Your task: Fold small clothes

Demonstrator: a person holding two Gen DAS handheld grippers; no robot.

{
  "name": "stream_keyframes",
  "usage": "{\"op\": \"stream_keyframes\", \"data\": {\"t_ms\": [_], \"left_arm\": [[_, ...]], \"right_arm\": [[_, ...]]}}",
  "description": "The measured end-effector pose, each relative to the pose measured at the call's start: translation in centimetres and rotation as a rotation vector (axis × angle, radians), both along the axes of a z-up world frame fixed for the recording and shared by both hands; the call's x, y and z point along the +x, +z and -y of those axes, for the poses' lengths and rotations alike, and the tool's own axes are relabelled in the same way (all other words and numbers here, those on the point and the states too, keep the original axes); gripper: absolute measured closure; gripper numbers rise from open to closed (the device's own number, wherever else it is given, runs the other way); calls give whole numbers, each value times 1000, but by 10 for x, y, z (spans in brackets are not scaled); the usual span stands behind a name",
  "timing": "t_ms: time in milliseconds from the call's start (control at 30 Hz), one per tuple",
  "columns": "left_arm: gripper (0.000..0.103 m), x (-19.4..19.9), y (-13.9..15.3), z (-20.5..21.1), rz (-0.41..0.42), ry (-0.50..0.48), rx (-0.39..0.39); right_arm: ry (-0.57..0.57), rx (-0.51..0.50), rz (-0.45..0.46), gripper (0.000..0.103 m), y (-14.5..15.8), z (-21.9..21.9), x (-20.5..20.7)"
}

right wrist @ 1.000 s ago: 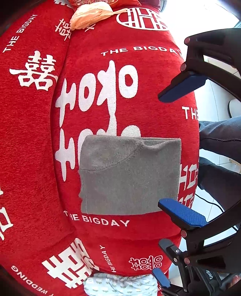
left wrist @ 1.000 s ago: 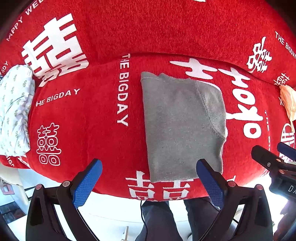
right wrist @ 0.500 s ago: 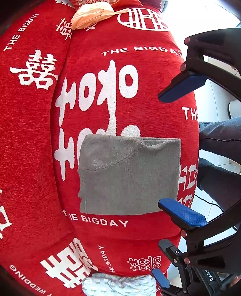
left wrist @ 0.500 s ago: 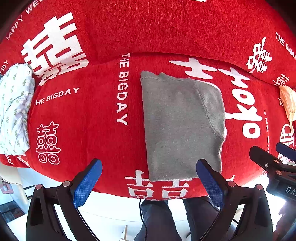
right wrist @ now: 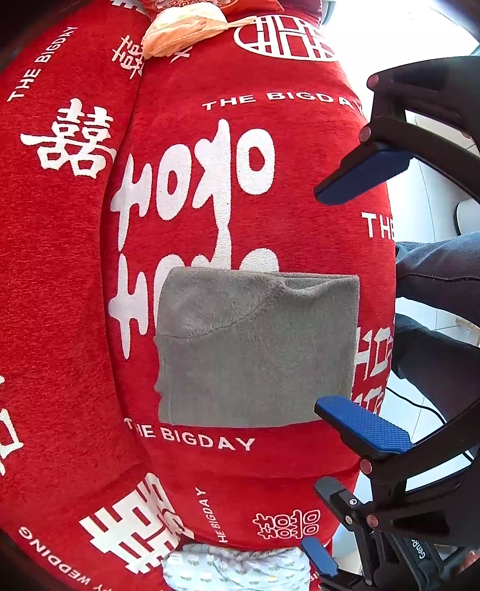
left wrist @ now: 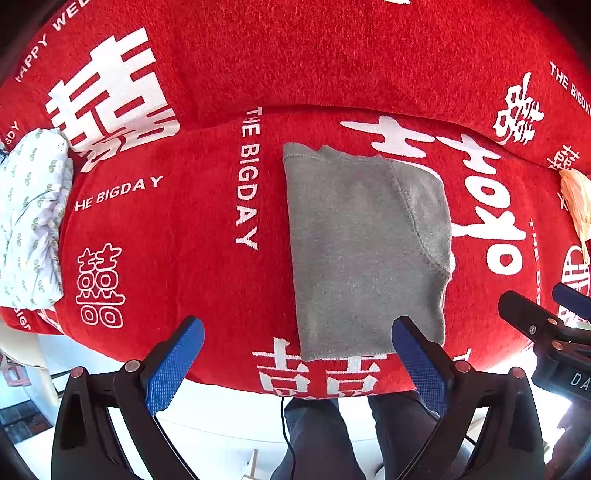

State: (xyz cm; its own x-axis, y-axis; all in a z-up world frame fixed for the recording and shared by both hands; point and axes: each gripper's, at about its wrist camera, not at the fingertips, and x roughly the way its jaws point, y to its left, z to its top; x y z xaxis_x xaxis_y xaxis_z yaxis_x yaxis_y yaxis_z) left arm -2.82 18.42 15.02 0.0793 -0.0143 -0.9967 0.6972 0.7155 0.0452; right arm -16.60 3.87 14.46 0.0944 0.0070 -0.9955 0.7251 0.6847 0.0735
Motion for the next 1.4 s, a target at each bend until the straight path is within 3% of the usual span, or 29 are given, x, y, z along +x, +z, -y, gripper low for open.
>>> {"op": "stream_keyframes", "data": {"t_ms": [1400], "left_arm": [[1,-7,4,-1,36,-13,10]], "right_arm": [[20,-12,4,0,4,0,1]]}}
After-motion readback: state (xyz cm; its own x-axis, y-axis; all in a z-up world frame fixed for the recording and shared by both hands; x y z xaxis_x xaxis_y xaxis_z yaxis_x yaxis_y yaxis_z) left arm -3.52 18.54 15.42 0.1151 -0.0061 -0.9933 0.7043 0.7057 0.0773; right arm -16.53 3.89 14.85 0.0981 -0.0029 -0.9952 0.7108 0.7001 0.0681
